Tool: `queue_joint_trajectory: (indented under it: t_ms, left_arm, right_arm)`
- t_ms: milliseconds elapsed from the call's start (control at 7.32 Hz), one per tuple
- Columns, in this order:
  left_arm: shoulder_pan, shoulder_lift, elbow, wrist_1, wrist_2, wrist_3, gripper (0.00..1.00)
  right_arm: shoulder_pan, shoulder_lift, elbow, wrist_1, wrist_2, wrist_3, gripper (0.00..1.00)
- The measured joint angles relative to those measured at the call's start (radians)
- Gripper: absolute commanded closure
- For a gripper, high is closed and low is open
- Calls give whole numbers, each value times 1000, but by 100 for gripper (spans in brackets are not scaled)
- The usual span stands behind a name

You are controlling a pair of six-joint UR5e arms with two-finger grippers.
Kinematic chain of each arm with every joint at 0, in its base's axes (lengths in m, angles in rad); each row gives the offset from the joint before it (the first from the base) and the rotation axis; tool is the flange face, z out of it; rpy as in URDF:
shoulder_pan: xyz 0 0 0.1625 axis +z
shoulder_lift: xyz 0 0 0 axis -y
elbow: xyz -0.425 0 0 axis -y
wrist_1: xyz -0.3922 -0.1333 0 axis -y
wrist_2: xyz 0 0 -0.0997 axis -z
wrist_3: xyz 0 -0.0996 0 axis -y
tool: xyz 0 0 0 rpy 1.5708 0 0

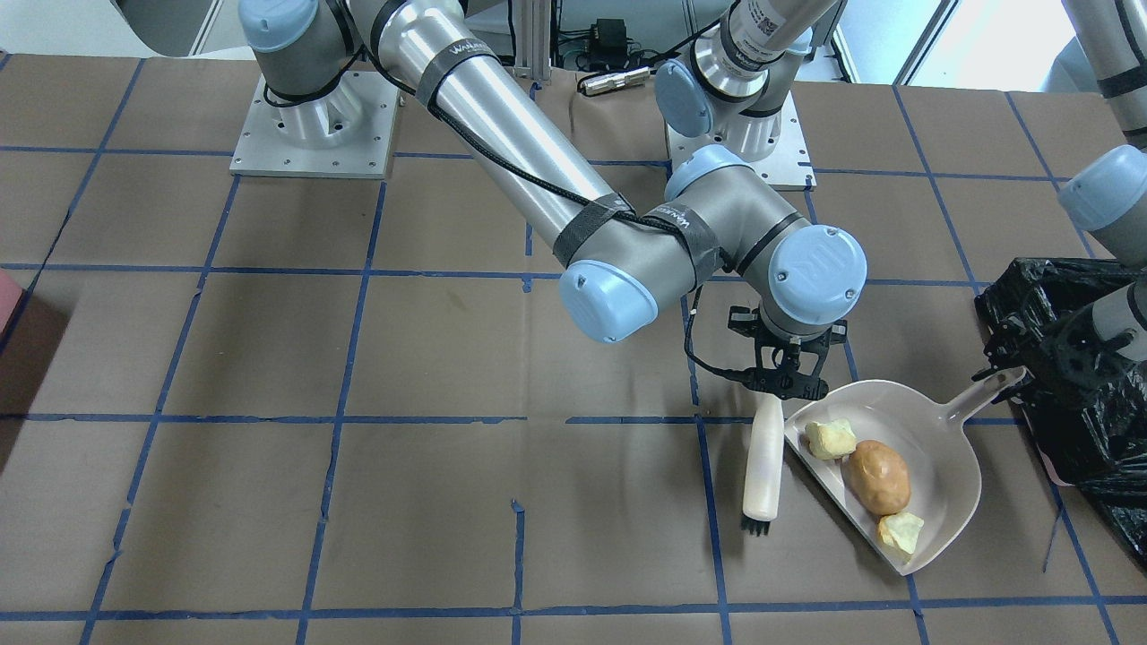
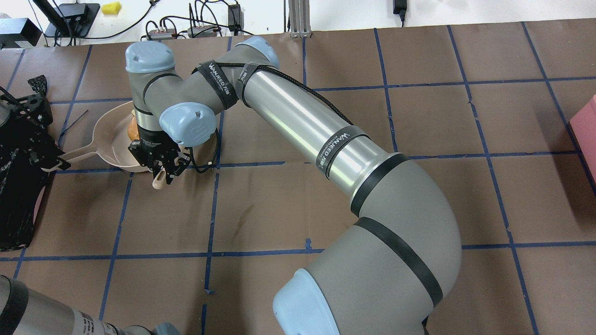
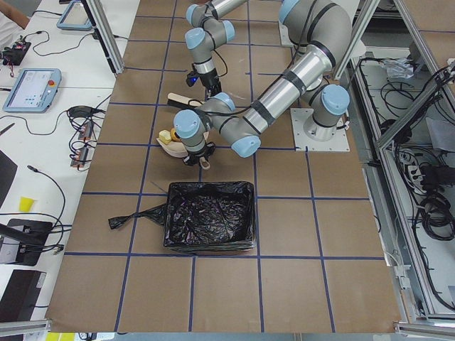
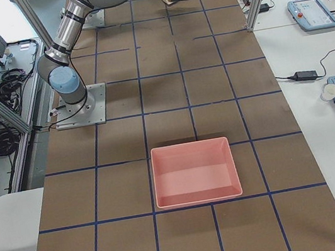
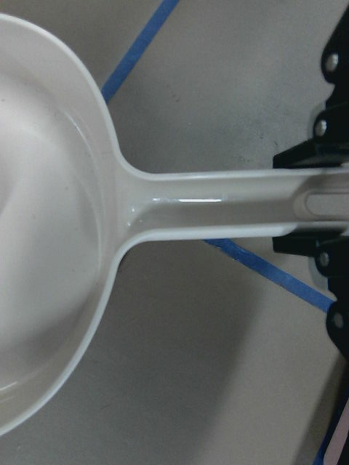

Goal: Sweep and dump trash in nearest bin
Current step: 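Sweep the food items into the dustpan with the right gripper's brush, then lift the loaded dustpan toward the trash bag while the right gripper lowers the brush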

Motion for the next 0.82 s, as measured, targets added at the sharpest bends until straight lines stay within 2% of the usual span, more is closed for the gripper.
queue_joint_trajectory:
  t_ms: [273,410,546,819]
  left_arm:
    - [19,5,-1,-7,-36,0,100]
    - [26,6,1,-9,-48,1,100]
    - [44,10,8,-21,-73,2,100]
    - [116,57,20,-110,-146,8,100]
  right_arm:
    - [-76,-50,33,136,-40,10,96]
    - [-118,-108,90,189,-61,-2,96]
    - [-151,-181,187,217,-86,-32,97]
    - [-186,-340,474,169,-128,-178,98]
